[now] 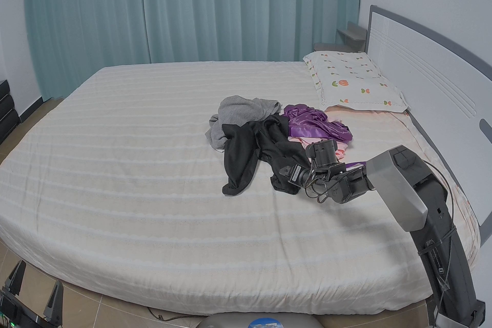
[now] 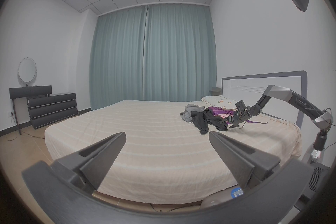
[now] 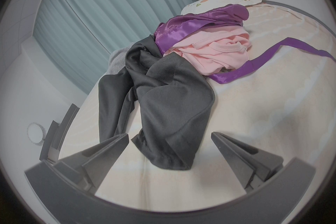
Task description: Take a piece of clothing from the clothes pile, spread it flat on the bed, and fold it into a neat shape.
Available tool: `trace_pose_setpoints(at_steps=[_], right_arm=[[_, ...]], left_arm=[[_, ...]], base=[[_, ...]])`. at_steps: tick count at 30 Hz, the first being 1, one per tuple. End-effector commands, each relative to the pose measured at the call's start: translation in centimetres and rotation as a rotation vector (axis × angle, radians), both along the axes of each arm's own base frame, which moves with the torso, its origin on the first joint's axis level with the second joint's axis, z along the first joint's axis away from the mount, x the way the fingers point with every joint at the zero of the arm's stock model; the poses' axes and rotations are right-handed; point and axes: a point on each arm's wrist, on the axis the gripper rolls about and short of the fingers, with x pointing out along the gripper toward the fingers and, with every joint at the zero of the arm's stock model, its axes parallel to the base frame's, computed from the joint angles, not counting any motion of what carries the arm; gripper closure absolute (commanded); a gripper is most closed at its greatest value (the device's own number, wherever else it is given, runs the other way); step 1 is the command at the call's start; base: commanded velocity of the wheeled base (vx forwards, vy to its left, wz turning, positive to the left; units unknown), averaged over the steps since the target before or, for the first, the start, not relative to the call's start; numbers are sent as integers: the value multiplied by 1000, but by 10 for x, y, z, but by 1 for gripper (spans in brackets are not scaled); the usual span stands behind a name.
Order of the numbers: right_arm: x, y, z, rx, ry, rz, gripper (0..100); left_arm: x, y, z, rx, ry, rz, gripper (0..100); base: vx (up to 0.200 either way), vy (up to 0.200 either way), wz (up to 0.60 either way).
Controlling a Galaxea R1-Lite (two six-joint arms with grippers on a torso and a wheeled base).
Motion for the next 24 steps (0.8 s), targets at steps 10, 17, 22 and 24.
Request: trace_pose_setpoints(at_steps=[10,17,22,24], right_arm=[[11,12,-32,-22,44,-7,0],[12,12,-29,9,37,-21,100],[13,12,-15,60,28,-54,100],[15,11,1,78,2,-66,100]], left_arm=[[1,0,-5,0,7,0,0],[1,0,-5,-1,8,0,0],[1,0,-5,-1,8,0,0],[1,0,-5,0,7,0,0]], base=[[0,0,0],[0,0,0],[0,0,0],[0,0,0]])
